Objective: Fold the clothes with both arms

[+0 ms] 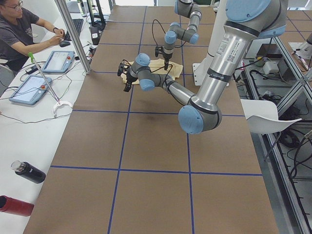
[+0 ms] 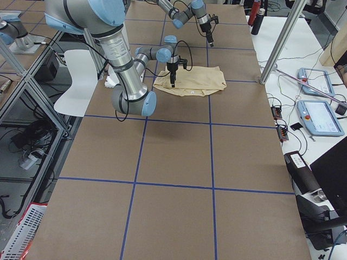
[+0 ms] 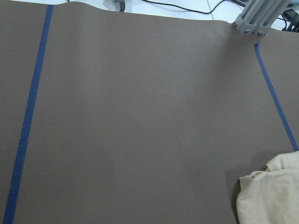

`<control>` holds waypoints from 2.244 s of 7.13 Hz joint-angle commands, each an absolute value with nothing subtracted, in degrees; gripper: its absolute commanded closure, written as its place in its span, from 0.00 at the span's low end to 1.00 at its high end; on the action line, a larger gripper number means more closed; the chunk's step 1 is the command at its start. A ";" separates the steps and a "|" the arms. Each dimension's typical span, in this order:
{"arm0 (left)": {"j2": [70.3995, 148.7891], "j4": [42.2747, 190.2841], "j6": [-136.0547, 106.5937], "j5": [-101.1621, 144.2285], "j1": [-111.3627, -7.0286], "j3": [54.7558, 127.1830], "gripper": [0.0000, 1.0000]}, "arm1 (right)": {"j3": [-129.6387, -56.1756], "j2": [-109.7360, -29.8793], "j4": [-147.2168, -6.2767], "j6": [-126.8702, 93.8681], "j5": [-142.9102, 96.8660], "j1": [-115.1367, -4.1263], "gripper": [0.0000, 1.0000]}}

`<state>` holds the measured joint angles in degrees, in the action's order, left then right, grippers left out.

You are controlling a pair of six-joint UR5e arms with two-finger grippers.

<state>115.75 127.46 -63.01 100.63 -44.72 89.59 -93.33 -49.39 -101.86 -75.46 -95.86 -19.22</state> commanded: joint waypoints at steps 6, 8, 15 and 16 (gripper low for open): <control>115.93 128.14 -63.63 100.55 -44.47 88.16 0.00 | -97.73 -52.74 -105.29 -74.80 -97.38 -17.93 0.00; 115.84 128.14 -63.63 100.55 -44.47 88.15 0.00 | -98.43 -52.39 -105.29 -74.79 -97.47 -17.93 0.00; 116.19 128.15 -63.72 100.55 -44.47 88.07 0.00 | -98.79 -53.09 -105.29 -72.42 -97.47 -16.52 0.00; 116.28 128.23 -63.72 100.55 -44.47 87.98 0.00 | -98.70 -53.17 -105.29 -72.33 -97.47 -16.52 0.00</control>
